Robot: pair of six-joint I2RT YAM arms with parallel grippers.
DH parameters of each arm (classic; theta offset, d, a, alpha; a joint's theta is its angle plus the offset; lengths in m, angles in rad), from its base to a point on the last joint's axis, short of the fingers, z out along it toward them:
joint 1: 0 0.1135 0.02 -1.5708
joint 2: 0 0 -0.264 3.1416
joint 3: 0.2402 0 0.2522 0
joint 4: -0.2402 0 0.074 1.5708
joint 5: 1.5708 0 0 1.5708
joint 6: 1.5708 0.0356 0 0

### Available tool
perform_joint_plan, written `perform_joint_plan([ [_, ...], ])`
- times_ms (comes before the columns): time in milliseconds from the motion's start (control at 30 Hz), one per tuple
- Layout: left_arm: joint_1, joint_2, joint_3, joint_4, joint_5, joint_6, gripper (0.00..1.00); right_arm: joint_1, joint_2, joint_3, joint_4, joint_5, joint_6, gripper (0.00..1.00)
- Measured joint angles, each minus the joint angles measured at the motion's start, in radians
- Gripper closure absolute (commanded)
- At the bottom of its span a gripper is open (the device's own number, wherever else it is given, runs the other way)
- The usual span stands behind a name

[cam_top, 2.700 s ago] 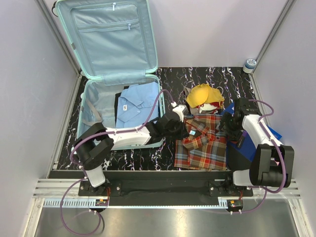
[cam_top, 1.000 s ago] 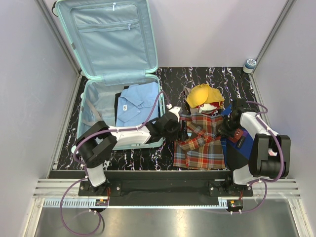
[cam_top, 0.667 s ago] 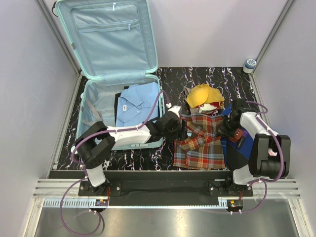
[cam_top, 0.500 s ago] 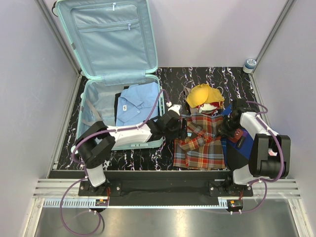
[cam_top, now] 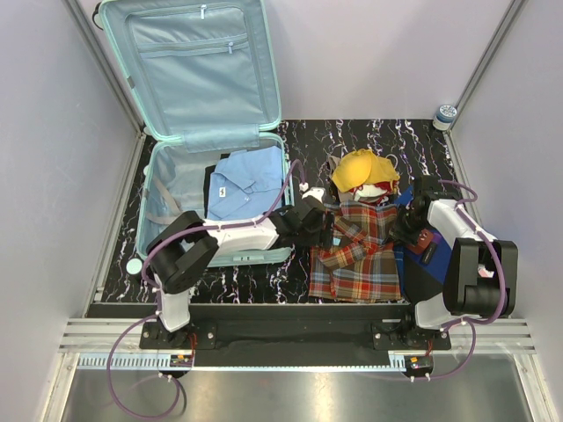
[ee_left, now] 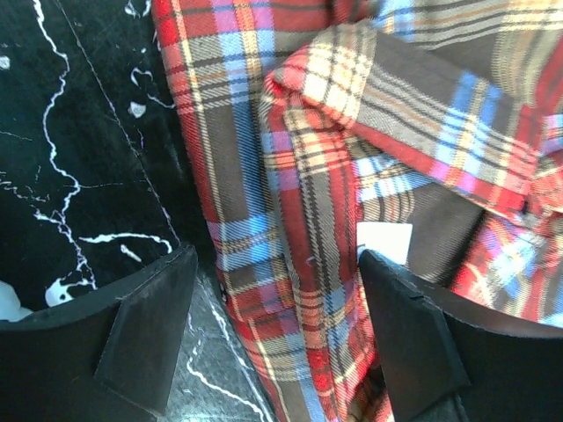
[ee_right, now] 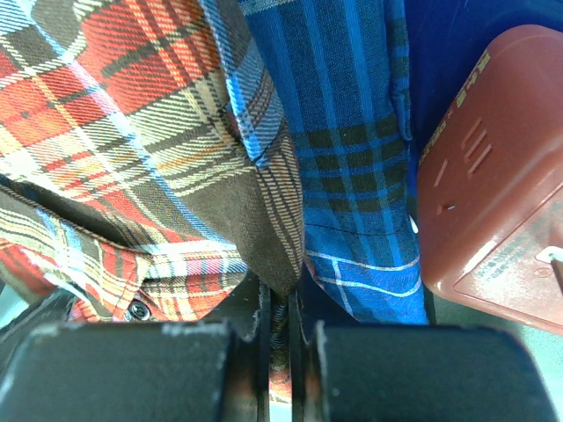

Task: Pack the luggage
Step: Pick up the clothes at the center of the board.

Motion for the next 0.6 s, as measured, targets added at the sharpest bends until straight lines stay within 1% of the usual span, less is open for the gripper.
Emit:
perform_joint_plan([
  [67,-0.001,0.012,0.007,-0.001,0.003,0.0,0.22,0.0,0.0,0.0,0.0,0.0,0.0,1.0],
  [200,0.002,0.019,0.011,0.0,0.012,-0.002,0.32,0.0,0.0,0.0,0.0,0.0,0.0,1.0],
  [233,0.002,0.019,0.011,0.0,0.015,-0.003,0.4,0.0,0.0,0.0,0.0,0.0,0.0,1.0],
  [300,0.003,0.019,0.011,0.005,0.024,-0.008,0.48,0.0,0.0,0.0,0.0,0.0,0.0,1.0],
  [333,0.003,0.019,0.011,0.012,0.032,-0.01,0.53,0.0,0.0,0.0,0.0,0.0,0.0,1.0],
  [400,0.003,0.019,0.011,0.025,0.043,-0.013,0.59,0.0,0.0,0.0,0.0,0.0,0.0,1.0],
  [433,0.003,0.019,0.011,0.028,0.046,-0.014,0.66,0.0,0.0,0.0,0.0,0.0,0.0,1.0],
  [533,0.003,0.018,0.011,0.039,0.058,-0.016,0.78,0.0,0.0,0.0,0.0,0.0,0.0,1.0],
  [567,0.003,0.018,0.011,0.042,0.061,-0.017,0.86,0.0,0.0,0.0,0.0,0.0,0.0,1.0],
  [600,0.003,0.018,0.011,0.045,0.065,-0.018,0.89,0.0,0.0,0.0,0.0,0.0,0.0,1.0],
])
